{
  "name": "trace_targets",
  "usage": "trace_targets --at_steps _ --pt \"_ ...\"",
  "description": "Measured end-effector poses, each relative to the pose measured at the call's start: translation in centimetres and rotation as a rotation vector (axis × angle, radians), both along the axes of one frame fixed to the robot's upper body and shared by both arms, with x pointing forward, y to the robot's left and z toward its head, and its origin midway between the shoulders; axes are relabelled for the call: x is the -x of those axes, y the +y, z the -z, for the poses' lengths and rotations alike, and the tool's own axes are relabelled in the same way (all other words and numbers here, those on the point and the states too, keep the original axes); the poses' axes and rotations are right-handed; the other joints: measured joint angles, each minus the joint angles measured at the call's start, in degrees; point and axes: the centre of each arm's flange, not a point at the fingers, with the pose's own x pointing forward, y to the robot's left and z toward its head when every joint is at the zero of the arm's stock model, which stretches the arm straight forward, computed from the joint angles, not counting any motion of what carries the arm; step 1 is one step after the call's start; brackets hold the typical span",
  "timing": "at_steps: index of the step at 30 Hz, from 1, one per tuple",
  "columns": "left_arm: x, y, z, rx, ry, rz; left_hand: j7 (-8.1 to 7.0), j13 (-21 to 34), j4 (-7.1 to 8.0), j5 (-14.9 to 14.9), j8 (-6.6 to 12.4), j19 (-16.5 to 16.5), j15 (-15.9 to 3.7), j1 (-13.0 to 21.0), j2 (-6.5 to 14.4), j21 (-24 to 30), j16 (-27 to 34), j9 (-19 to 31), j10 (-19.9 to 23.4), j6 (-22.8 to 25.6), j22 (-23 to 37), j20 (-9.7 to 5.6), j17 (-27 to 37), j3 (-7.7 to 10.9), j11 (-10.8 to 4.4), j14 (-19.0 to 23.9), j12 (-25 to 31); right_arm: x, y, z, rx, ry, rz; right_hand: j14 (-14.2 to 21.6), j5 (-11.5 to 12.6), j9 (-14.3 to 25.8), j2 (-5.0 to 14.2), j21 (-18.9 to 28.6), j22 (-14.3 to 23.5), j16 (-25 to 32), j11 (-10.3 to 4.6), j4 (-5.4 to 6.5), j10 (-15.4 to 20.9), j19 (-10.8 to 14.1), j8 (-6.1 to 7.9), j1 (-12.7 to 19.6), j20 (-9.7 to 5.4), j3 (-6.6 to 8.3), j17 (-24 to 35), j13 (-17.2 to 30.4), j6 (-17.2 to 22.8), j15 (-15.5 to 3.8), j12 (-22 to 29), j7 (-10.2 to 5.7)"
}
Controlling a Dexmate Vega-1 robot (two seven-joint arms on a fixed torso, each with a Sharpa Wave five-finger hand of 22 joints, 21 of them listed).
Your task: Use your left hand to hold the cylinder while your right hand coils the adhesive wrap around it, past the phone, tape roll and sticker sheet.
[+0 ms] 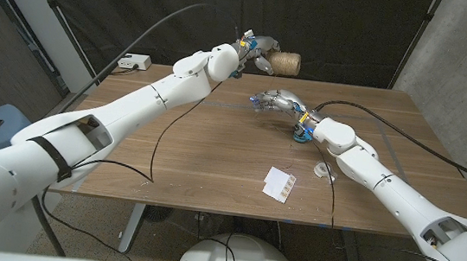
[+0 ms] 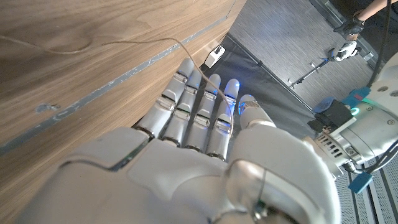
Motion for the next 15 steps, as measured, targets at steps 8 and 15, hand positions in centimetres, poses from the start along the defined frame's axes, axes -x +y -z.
trace_targets --at_steps 8,15 --pt "-0.3 0.0 0.0 0.007 0.002 -0.001 0.0 -0.04 0.0 0.0 0.0 0.0 0.0 0.0 0.0 0.13 0.0 0.0 0.0 0.0 0.0 0.0 0.0 0.0 0.0 0.0 0.16 0.5 -0.2 0.2 0.003 -0.002 0.011 0.6 0.0 -0.29 0.23 0.33 0.0 0.0 -0.14 0.25 0.15 0.0 0.0 0.23 0.0 0.25 0.0 -0.08 0.39 0.01 0.0 -0.03" --pt "-0.5 0.2 0.0 0.009 0.005 -0.003 0.0 -0.07 0.0 0.0 0.0 0.0 0.0 0.0 0.0 0.13 0.0 0.0 0.0 0.0 0.0 0.0 -0.01 0.0 0.0 0.0 0.15 1.1 -0.3 0.2 0.007 -0.011 0.016 1.2 0.0 -0.29 0.23 0.33 -0.01 0.22 0.13 0.08 1.09 0.51 0.0 0.22 -0.11 0.41 0.0 -0.26 1.09 -0.05 0.0 -0.1"
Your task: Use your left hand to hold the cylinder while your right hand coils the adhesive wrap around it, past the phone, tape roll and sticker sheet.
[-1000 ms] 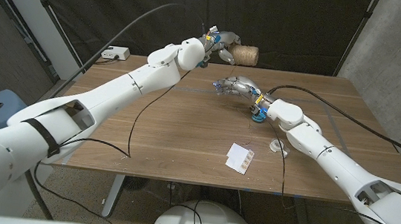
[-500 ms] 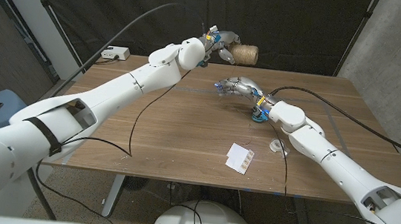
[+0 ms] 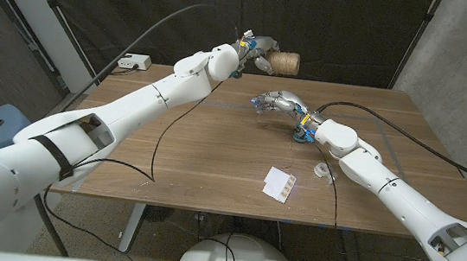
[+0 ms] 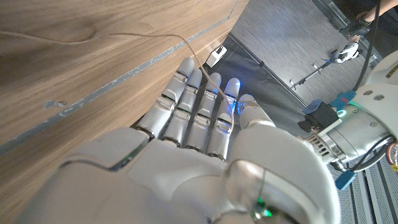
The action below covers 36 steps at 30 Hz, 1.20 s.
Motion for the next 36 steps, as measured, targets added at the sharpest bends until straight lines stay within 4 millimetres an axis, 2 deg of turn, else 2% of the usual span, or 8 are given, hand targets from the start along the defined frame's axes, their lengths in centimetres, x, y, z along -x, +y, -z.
trace_targets --at_steps 21,36 --pt "-0.4 0.2 0.0 0.003 0.001 -0.01 0.0 0.24 0.0 0.35 0.0 0.0 0.11 0.0 0.0 0.0 0.0 0.0 0.0 0.0 0.0 0.0 0.28 0.0 0.0 0.11 -0.22 2.0 -0.6 0.1 -0.009 -0.023 0.001 1.5 0.0 0.01 -0.08 0.52 -0.01 0.0 0.03 0.0 1.41 0.72 0.0 0.53 -0.31 0.48 0.13 -0.34 1.85 -0.18 0.33 0.19" --pt "-0.4 -0.5 0.3 -0.006 0.004 -0.018 0.0 0.18 0.0 0.47 0.0 0.0 0.1 0.0 0.0 0.0 0.0 0.0 0.29 0.0 0.0 0.0 0.27 0.0 0.12 0.1 -0.23 3.4 -0.9 -0.2 -0.024 -0.043 -0.022 1.99 0.0 0.02 -0.08 0.51 -0.01 0.0 0.02 -0.01 2.24 0.93 0.0 0.53 -0.1 0.47 0.12 -0.34 2.16 -0.07 0.54 0.5"
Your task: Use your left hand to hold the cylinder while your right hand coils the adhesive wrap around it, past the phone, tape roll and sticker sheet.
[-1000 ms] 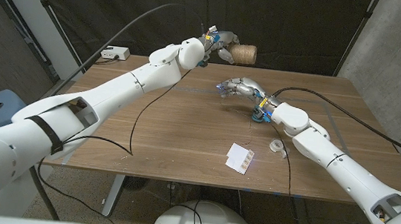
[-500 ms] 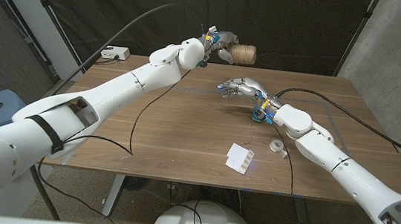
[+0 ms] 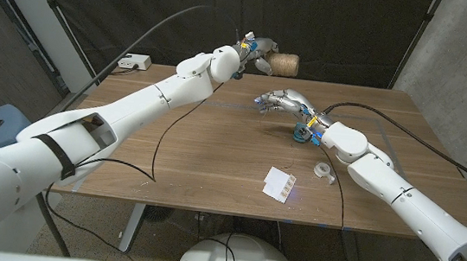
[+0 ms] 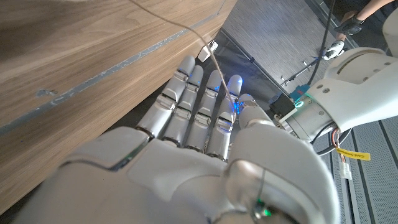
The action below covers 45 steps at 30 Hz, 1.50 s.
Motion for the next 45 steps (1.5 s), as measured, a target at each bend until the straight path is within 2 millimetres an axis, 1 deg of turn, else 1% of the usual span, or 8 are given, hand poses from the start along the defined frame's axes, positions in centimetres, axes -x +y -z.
trace_targets --at_steps 7,9,16,18,20,28,41,45 --pt "0.0 -0.6 0.1 -0.014 0.006 -0.004 0.0 0.0 0.0 -0.02 0.0 -0.02 0.0 0.0 0.0 0.45 0.0 0.0 0.0 0.0 0.0 0.02 0.0 0.0 0.0 0.0 0.0 0.8 -0.2 -0.4 -0.005 -0.017 -0.021 0.0 -0.25 0.0 0.0 0.05 0.0 0.0 0.0 -0.24 0.0 0.0 0.0 0.0 0.0 0.24 0.16 0.0 0.0 0.0 0.0 0.0" --pt "-0.1 -0.6 0.1 -0.018 0.012 -0.009 0.0 0.0 0.0 -0.02 0.0 -0.32 0.0 0.0 0.0 0.45 0.0 0.0 0.01 0.0 0.0 0.32 0.18 0.0 0.0 0.0 0.0 1.0 -0.3 -0.5 -0.007 -0.022 -0.028 0.11 -0.44 0.0 0.0 0.27 0.0 0.0 0.0 -0.24 0.0 0.0 0.0 0.0 0.0 0.24 0.27 0.0 -0.01 -0.11 0.0 0.0" --pt "-0.2 -1.0 0.2 -0.031 0.029 -0.016 0.0 0.01 0.0 -0.03 0.0 -0.33 0.0 0.0 0.0 0.45 0.0 0.0 0.01 0.0 0.0 0.3 0.27 0.0 -0.01 0.0 0.0 1.7 -0.5 -0.9 -0.013 -0.035 -0.046 0.27 -0.44 0.0 -0.3 0.27 0.0 0.0 -0.12 -0.24 0.53 -0.01 0.0 0.3 0.0 0.24 0.27 0.0 0.31 -0.27 -0.03 0.31" --pt "-0.3 -1.1 0.2 -0.035 0.034 -0.018 0.0 0.0 0.0 -0.04 0.0 -0.64 0.0 0.0 0.0 0.45 0.0 0.0 0.02 0.0 0.0 -0.02 0.26 0.0 -0.01 0.0 -0.01 1.9 -0.5 -1.0 -0.015 -0.038 -0.049 0.27 -0.44 0.0 -0.3 0.27 0.0 0.0 -0.12 -0.24 0.53 0.1 0.0 0.3 -0.1 0.24 0.27 0.01 0.3 -0.27 -0.03 0.31" --pt "-0.3 -1.2 0.3 -0.039 0.038 -0.021 0.0 0.0 0.0 -0.06 0.0 -0.63 0.21 0.0 0.0 0.45 0.0 0.0 0.07 0.0 0.0 0.0 0.48 0.0 -0.07 -0.21 -0.01 2.0 -0.6 -1.0 -0.016 -0.04 -0.051 0.27 -0.44 0.0 0.0 0.27 0.0 0.0 -0.12 -0.24 0.53 0.1 0.0 0.6 -0.1 0.23 0.27 0.01 0.31 -0.27 -0.03 0.31" --pt "-0.4 -1.6 0.2 -0.057 0.052 -0.039 0.0 0.01 0.0 0.15 0.0 -0.75 0.21 0.0 0.0 0.45 0.26 -0.06 0.07 0.0 0.0 0.12 0.8 0.0 -0.07 -0.22 -0.04 2.4 -0.6 -1.2 -0.019 -0.047 -0.06 0.27 -0.44 0.01 -0.23 0.27 0.0 0.0 -0.12 -0.24 0.52 0.09 -0.24 0.83 -0.09 0.23 0.27 0.01 0.61 -0.26 -0.03 0.0" --pt "-0.6 -2.1 0.2 -0.079 0.064 -0.059 0.0 0.01 0.0 0.15 0.0 -0.93 0.62 0.0 0.0 0.45 0.46 -0.11 0.08 0.0 0.0 0.31 1.06 0.0 -0.07 -0.21 -0.28 2.9 -0.6 -1.6 -0.026 -0.062 -0.073 0.64 -0.44 0.01 -0.23 0.27 0.0 0.0 -0.11 -0.24 0.51 0.09 -0.45 0.83 -0.09 0.23 0.53 0.01 0.82 -0.22 -0.04 0.21" --pt "-0.7 -2.2 0.2 -0.085 0.067 -0.062 0.0 0.01 0.0 0.15 0.0 -0.93 0.62 0.0 0.0 0.45 0.67 -0.11 0.08 0.0 0.0 0.31 1.06 0.0 -0.07 -0.21 -0.31 3.1 -0.7 -1.8 -0.026 -0.072 -0.076 0.79 -0.44 0.01 -0.23 0.27 -0.01 0.23 -0.4 -0.24 0.82 0.09 -0.45 0.83 -0.09 0.23 0.53 0.01 0.81 -0.35 -0.04 0.2"
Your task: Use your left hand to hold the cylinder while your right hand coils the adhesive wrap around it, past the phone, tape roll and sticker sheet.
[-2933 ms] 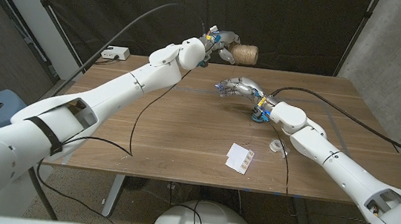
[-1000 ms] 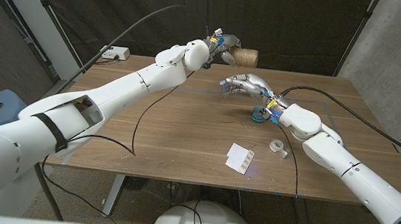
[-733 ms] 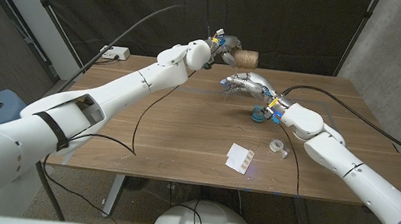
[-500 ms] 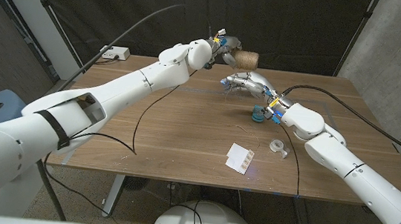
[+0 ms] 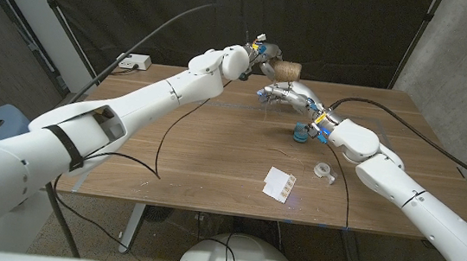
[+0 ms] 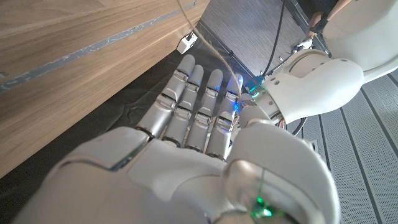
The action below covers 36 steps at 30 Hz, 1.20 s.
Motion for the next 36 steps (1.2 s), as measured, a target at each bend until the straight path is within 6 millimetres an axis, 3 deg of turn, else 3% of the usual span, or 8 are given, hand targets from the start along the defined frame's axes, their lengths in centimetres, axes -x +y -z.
trace_targets --at_steps 36 --pt "-0.1 -0.4 0.5 -0.027 0.022 -0.018 0.0 0.01 0.0 0.26 0.0 0.01 -0.01 0.0 0.0 0.45 0.21 0.0 0.0 0.0 0.0 0.0 0.29 0.0 0.0 0.0 0.1 2.2 -1.6 -0.9 -0.04 -0.055 0.005 1.17 0.0 0.0 0.23 0.67 0.0 0.0 0.18 -0.08 1.25 0.51 0.0 0.68 -0.1 0.56 0.27 0.15 1.46 0.04 0.0 0.02"
